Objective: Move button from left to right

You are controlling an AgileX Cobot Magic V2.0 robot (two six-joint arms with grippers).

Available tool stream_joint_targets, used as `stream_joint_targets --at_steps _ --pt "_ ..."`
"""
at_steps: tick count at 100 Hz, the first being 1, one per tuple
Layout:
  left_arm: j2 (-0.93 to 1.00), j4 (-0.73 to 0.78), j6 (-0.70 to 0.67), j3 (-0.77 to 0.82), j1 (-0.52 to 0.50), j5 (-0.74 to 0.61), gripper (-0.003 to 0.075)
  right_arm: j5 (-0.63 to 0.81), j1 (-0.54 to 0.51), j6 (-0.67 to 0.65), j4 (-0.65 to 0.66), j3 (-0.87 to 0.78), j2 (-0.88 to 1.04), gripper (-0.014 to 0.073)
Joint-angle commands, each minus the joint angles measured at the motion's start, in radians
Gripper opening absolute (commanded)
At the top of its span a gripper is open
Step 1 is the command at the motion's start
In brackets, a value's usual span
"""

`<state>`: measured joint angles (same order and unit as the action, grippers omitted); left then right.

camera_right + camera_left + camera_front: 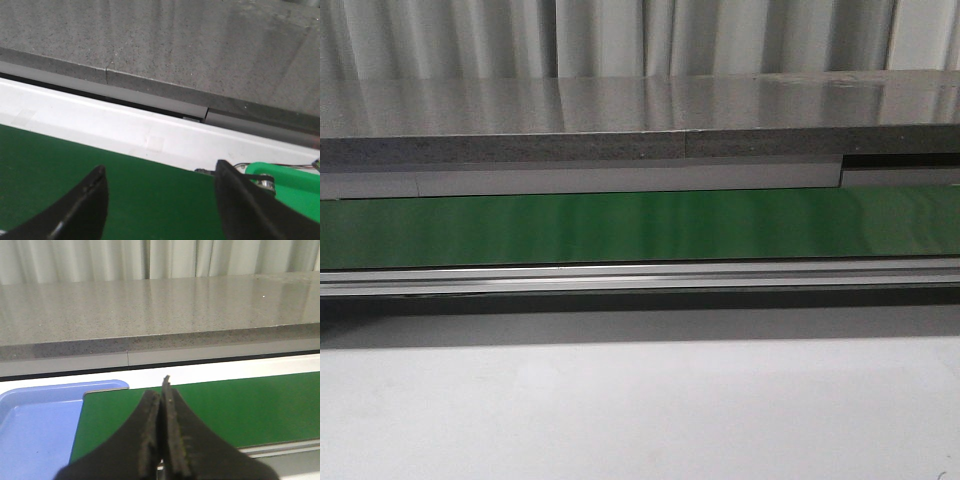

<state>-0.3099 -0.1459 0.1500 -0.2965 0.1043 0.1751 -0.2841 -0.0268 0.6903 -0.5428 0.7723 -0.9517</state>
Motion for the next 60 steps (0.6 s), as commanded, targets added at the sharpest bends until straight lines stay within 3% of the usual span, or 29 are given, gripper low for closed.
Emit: stream_joint_targets --at_steps 1,33,60 --pt "-0.007 -0.011 -0.004 -0.03 0.004 -0.083 -0.002 0.101 0.002 -0.002 -0.019 -0.048 0.098 0.0468" --pt "-0.007 -0.011 -0.004 -0.03 0.004 -0.083 -0.002 -0.033 0.002 -0.002 -0.033 -0.199 0.402 0.0468" --pt "-0.007 -0.011 -0.004 -0.03 0.004 -0.083 -0.002 -0.127 0.002 -0.002 -0.049 -0.238 0.502 0.0468"
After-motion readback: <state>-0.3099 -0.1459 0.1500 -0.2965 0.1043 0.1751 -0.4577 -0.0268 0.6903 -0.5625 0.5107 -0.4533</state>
